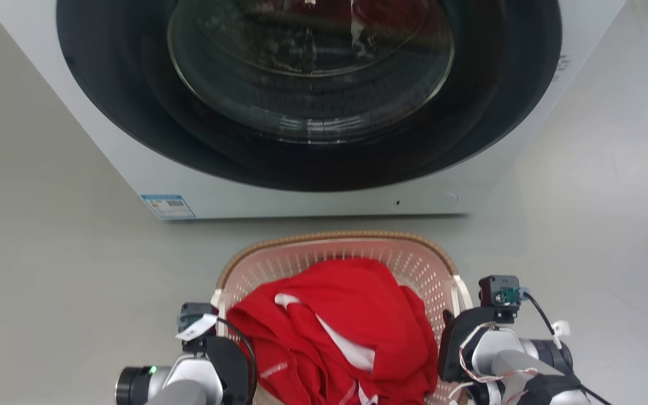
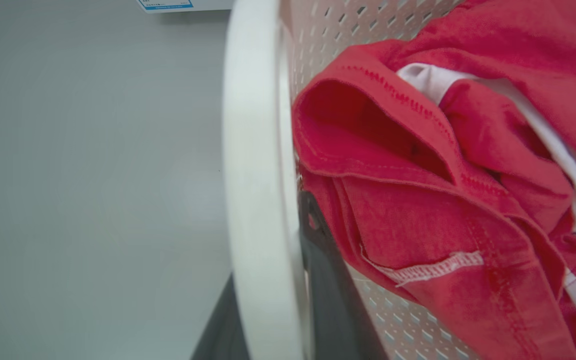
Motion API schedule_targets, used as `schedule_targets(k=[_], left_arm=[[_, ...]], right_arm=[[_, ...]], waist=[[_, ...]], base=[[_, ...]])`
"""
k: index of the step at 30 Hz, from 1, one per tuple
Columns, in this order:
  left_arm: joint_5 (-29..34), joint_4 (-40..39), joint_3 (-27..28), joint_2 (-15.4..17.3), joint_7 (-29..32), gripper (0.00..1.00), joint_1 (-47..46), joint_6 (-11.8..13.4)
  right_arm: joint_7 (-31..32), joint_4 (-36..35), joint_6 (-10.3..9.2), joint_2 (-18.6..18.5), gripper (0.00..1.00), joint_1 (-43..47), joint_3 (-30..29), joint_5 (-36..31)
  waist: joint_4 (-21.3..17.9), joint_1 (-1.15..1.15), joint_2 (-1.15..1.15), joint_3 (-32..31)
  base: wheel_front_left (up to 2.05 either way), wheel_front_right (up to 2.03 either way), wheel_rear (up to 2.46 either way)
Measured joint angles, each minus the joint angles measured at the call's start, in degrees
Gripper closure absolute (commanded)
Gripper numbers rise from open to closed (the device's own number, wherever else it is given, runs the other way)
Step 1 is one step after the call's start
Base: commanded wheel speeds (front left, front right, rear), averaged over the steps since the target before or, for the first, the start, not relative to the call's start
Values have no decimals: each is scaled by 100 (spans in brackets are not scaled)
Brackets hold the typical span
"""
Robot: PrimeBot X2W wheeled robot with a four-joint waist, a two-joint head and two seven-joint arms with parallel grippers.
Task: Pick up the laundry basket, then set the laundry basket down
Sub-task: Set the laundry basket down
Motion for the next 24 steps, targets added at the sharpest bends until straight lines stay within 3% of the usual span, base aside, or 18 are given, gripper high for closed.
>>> schedule_targets(k=[24], left_arm=[[118, 45, 186, 19, -452, 100, -1406, 35]], right_arm=[[-310, 261, 0, -10, 100, -1520, 36, -285]], waist=[[31, 0, 1, 2036]], base=[[0, 0, 0]])
